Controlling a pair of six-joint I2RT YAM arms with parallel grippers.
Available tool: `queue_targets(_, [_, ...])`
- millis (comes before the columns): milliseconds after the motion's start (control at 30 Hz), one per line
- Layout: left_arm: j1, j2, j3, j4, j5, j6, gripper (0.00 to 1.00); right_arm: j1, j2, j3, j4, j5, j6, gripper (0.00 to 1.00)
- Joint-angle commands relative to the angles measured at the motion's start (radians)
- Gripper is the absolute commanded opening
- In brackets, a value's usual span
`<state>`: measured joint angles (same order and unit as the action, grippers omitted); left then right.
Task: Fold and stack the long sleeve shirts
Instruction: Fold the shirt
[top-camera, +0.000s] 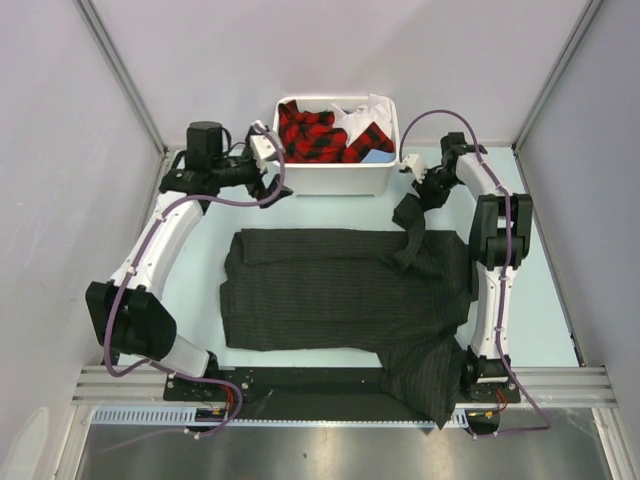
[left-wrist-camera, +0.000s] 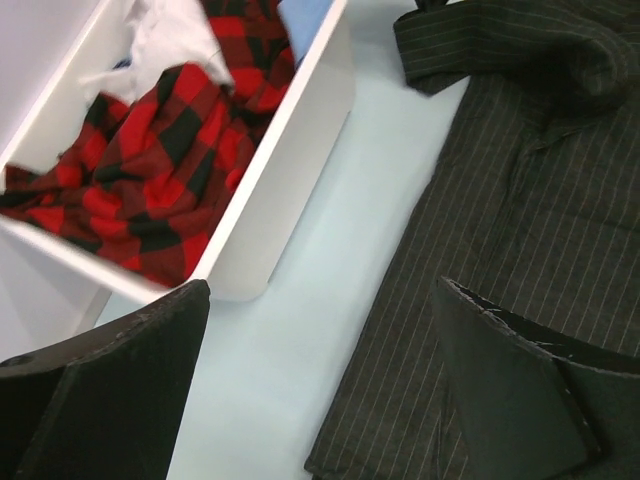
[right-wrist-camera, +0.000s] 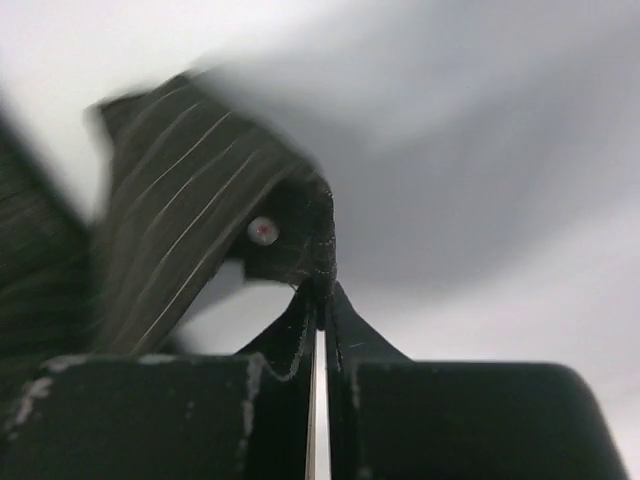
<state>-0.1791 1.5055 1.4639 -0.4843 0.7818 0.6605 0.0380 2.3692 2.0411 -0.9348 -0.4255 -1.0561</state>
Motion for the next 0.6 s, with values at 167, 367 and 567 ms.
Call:
queue_targets(167, [-0.187,-0.045,-0.075,0.258,-0.052,-0.22,0.99,0.182,-0.588,-0.196,-0.11,0.112,-0.01,0.0])
queue_targets(367, [-0.377,-0.113,-0.272,0.574,-0.208,-0.39,0.99,0.388,-0.769,-0.378,-0.191,0.316,0.096,0.0])
queue_targets(567, [-0.54,-0.085,-0.411,0.872,-0.387,-0.647,0.99,0.549,-0.809,-0.386,-0.228,0.424,0.356,0.0])
